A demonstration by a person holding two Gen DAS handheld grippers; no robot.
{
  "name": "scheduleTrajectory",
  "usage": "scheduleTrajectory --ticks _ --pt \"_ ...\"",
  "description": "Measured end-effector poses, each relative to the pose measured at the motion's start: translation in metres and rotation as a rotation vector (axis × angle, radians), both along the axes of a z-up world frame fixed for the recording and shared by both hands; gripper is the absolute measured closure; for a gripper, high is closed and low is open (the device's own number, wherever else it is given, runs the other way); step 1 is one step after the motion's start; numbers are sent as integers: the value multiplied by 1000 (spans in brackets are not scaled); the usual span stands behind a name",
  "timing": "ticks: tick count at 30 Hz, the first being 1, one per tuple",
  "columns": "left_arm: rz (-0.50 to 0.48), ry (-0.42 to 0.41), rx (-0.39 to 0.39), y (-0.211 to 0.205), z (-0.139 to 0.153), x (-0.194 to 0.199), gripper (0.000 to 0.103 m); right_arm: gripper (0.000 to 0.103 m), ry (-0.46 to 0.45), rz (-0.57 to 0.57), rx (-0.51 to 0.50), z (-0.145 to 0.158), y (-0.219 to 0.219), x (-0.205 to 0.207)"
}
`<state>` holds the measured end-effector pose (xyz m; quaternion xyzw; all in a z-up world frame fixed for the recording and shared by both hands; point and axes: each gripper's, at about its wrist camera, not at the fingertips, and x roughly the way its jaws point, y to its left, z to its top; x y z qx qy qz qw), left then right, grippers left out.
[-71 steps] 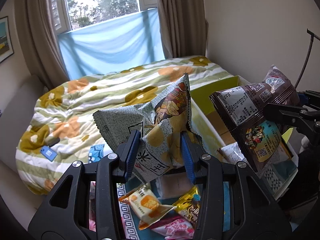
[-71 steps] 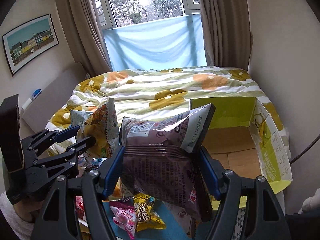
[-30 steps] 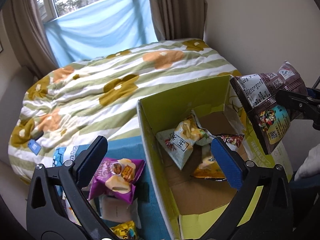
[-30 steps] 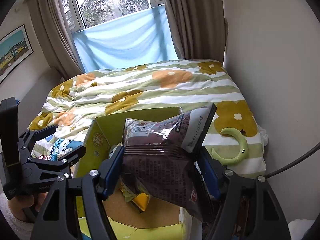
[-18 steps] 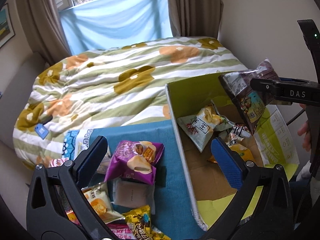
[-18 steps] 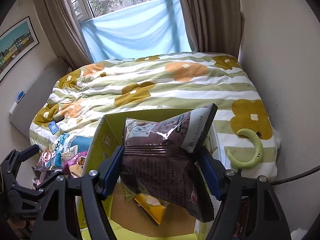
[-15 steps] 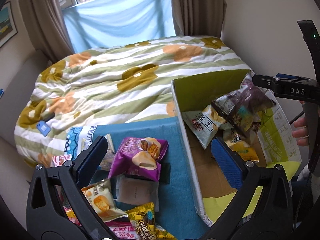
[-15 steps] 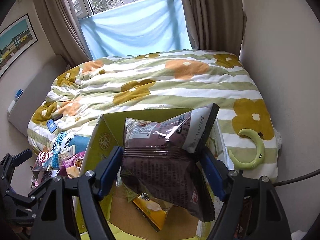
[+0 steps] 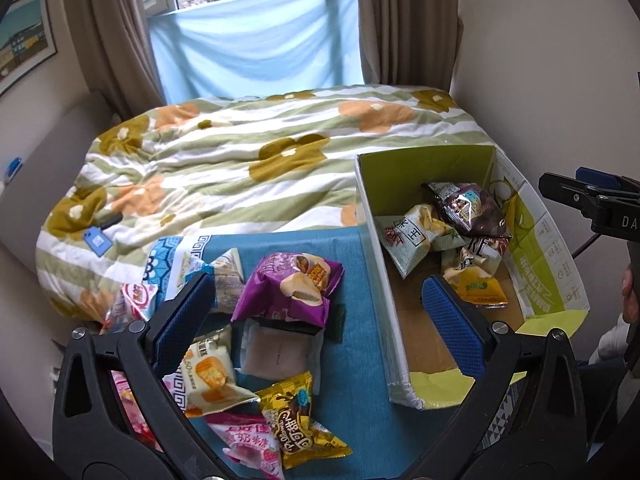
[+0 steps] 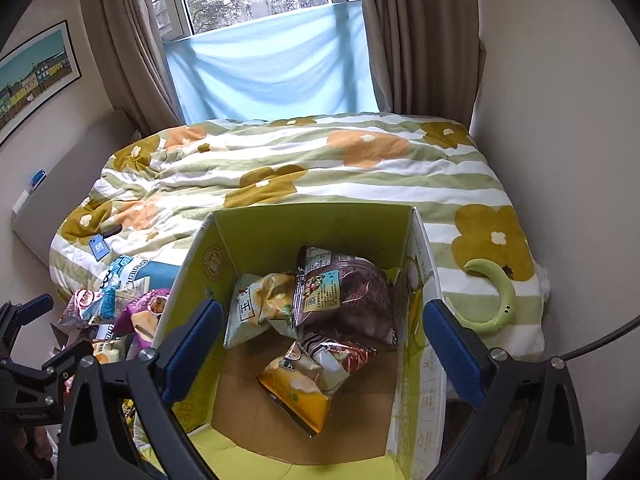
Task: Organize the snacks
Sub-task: 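Lower the brown-purple bag into the yellow box and open the right gripper, then move both grippers back to the snack bags on the table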
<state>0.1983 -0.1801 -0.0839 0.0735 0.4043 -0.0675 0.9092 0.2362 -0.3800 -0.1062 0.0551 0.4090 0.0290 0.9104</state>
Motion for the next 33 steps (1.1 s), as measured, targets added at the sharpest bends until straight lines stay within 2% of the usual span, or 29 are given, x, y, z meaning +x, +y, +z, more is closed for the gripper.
scheduleTrajectory --ticks 4,9,13,19,23,26,33 --pt "47 -35 -18 16 17 -24 1 3 -41 38 -8 17 13 -17" --pt "132 -63 7 47 31 -51 1 3 -84 116 23 35 37 -31" --pt "206 -79 17 84 38 -64 1 3 -100 181 54 42 60 -35" --pt "307 -115 -13 153 49 -67 1 3 -105 251 93 43 100 -36" --pt "317 -105 -19 201 49 -49 1 3 -93 286 94 41 134 -28" --pt "317 -61 -46 240 42 -27 1 3 -90 283 73 37 164 -19" --pt "290 85 -143 322 -2 33 1 3 -37 245 95 15 223 15"
